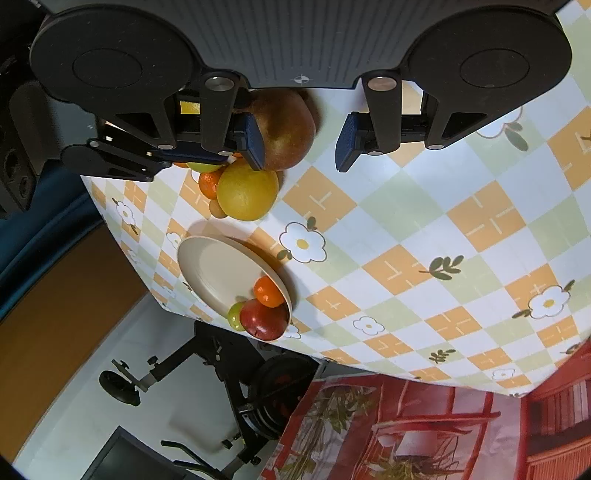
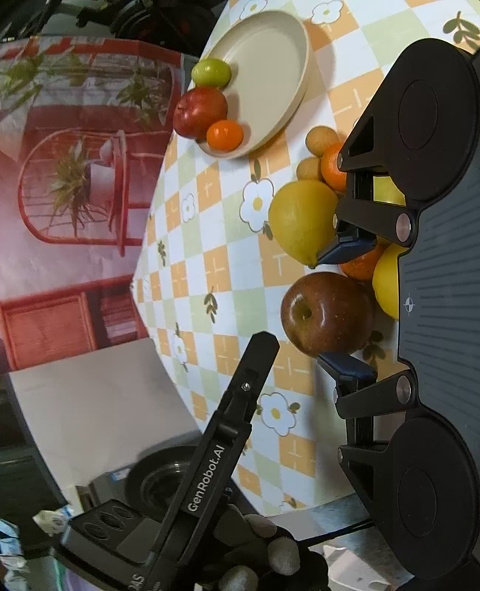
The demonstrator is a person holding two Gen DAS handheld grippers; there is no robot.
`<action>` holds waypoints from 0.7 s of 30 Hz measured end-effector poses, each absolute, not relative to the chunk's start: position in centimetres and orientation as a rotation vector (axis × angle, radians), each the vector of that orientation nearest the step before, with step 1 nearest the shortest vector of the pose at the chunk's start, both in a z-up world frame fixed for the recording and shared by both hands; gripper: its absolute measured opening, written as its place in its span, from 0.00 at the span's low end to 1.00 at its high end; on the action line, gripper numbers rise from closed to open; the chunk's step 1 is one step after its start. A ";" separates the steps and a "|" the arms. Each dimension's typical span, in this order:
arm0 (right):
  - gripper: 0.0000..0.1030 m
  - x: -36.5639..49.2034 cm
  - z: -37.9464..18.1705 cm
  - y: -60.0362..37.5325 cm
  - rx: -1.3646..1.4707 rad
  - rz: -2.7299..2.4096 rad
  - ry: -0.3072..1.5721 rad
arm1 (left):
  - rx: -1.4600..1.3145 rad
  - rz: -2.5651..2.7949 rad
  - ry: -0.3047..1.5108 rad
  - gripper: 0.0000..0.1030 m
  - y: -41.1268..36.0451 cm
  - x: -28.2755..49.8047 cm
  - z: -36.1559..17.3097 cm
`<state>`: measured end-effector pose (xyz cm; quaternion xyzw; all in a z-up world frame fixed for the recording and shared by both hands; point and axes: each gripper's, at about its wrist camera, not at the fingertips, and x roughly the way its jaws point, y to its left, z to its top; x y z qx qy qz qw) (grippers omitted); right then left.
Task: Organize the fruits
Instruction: 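Clamp the large dark red apple between both grippers and lift it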
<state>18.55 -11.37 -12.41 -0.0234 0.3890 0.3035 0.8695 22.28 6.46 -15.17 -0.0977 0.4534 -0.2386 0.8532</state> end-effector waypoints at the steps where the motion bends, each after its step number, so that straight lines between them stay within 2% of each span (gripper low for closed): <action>1: 0.48 18.5 -12.5 -11.2 -0.056 0.638 0.819 | -0.213 -0.507 0.958 0.43 6.5 22.3 -15.3; 21: 0.55 19.5 -13.6 -9.8 -0.107 0.667 0.862 | -0.296 -0.576 1.027 0.42 6.6 23.5 -17.4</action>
